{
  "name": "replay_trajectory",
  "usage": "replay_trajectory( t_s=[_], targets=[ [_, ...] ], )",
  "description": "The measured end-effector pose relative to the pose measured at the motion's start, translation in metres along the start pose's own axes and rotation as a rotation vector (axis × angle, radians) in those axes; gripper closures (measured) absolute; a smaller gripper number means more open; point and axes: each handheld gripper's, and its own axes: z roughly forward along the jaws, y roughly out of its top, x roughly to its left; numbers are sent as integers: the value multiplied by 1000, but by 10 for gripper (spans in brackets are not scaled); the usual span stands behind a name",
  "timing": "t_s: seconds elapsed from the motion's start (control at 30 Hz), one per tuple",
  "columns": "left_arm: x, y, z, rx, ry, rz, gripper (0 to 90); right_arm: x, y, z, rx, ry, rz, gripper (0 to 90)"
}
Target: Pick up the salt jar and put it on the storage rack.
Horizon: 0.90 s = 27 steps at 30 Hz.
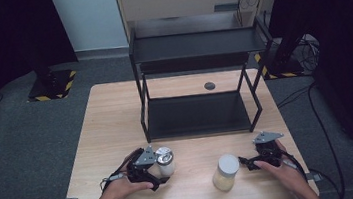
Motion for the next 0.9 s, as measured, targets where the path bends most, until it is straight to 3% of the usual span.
replay_trajectory(
  t_s=[0.43, 0.9],
  targets=[
    [1, -1, 3, -62, -5, 1, 166, 0, 0, 0, 0, 0, 0, 15],
    [3, -4, 4, -81, 0, -12, 293, 0, 0, 0, 0, 0, 0, 16]
  ],
)
